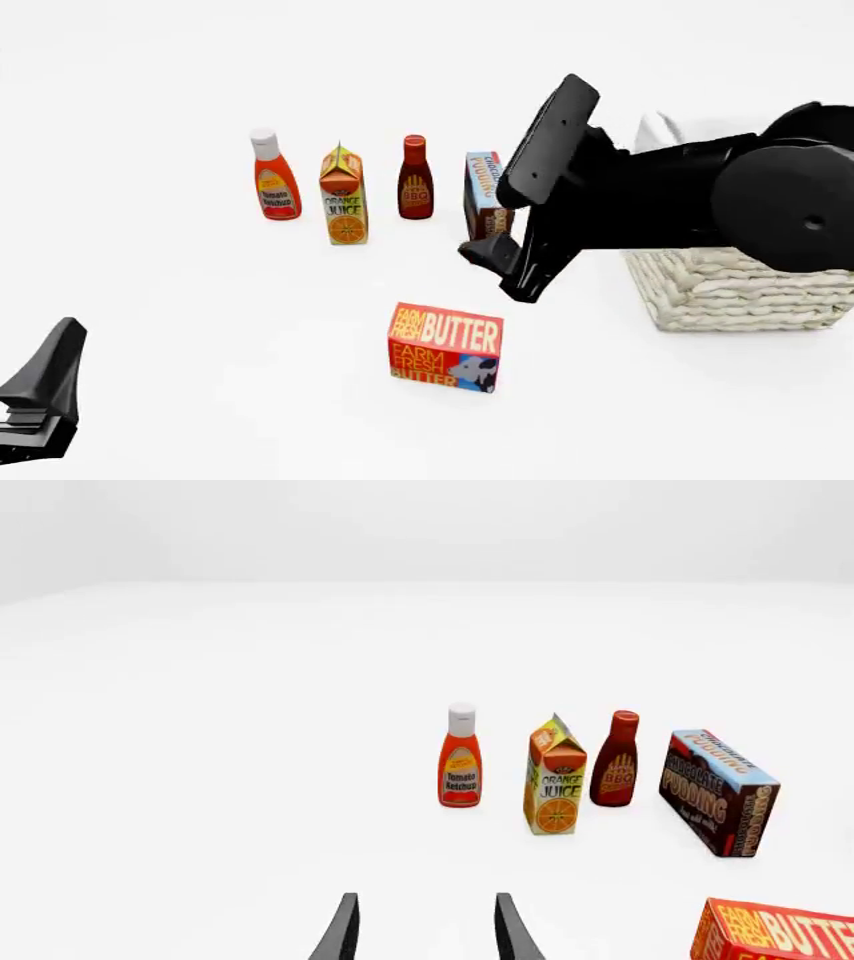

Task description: Pick the butter and place it in the basket.

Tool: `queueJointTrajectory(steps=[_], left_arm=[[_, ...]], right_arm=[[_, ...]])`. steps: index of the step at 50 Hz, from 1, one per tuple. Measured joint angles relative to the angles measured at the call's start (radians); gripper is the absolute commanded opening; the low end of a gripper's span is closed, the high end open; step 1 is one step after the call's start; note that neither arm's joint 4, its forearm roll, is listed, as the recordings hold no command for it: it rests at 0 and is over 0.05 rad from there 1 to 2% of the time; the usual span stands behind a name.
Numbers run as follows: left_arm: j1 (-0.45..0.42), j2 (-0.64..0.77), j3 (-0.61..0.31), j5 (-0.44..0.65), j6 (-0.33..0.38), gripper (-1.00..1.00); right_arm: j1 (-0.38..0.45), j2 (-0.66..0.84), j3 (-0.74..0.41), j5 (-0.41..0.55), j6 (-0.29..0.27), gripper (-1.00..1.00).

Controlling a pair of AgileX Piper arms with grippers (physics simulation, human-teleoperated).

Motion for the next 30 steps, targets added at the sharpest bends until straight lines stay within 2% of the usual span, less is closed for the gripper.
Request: queueJointTrajectory(steps=[30], left_arm=[[0.0, 0.0, 0.0, 0.0, 0.0, 1.0]], right_arm=[[0.054, 0.166, -0.066, 0.017, 0.014, 1.0]])
